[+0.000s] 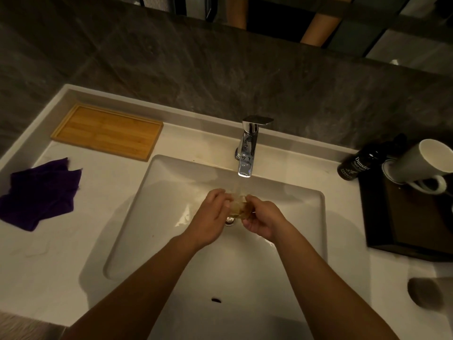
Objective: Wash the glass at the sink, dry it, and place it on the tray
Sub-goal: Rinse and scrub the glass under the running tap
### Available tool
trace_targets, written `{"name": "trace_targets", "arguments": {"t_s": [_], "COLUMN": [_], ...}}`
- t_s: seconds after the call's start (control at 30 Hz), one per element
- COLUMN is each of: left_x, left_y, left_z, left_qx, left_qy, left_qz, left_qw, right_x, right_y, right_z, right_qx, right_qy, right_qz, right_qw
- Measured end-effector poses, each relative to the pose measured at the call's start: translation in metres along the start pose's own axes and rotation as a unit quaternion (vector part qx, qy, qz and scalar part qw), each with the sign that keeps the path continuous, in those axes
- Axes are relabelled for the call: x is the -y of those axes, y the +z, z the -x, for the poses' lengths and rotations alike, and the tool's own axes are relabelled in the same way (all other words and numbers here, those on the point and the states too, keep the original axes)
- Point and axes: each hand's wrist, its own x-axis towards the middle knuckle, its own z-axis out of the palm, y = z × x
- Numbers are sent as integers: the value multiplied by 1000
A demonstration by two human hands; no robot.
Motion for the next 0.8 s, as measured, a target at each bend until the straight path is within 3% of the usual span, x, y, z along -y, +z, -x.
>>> {"name": "trace_targets", "arguments": {"t_s": [0.07, 0.2, 0.3, 0.37, 0.47, 0.53, 0.57, 0.6, 0.7, 0.8], "left_x": [3, -7, -16, -21, -29, -29, -25, -22, -16, -17], "left_y": [-1, -1, 2, 3, 1, -1, 0, 0, 2, 10], "left_z": [-3, -14, -21, -29, -40, -45, -47, -48, -53, -52], "left_qx": [18, 19, -18, -64, -101, -62, -35, -7, 21, -85], "left_qy": [23, -13, -85, -160, -245, -278, -287, -293, -270, -252], "left_qz": [-38, -42, 96, 225, 395, 461, 463, 442, 280, 205], "left_qw": [999, 999, 992, 959, 880, 841, 838, 848, 921, 942], "right_x": [7, 9, 2, -3, -12, -14, -14, -14, -13, -17], "right_y": [1, 0, 1, 2, 6, 12, 14, 16, 19, 25], "right_z": [0, -2, -4, -5, -8, -9, -9, -10, -11, -13], "right_qx": [6, 10, 30, 42, 74, 78, 72, 65, 47, 12], "right_qy": [22, 18, -45, -91, -121, -136, -148, -161, -182, -180], "right_qz": [13, 56, 69, 74, 22, -12, -18, -17, 9, -6], "right_qw": [1000, 998, 996, 992, 990, 988, 986, 985, 982, 984]}}
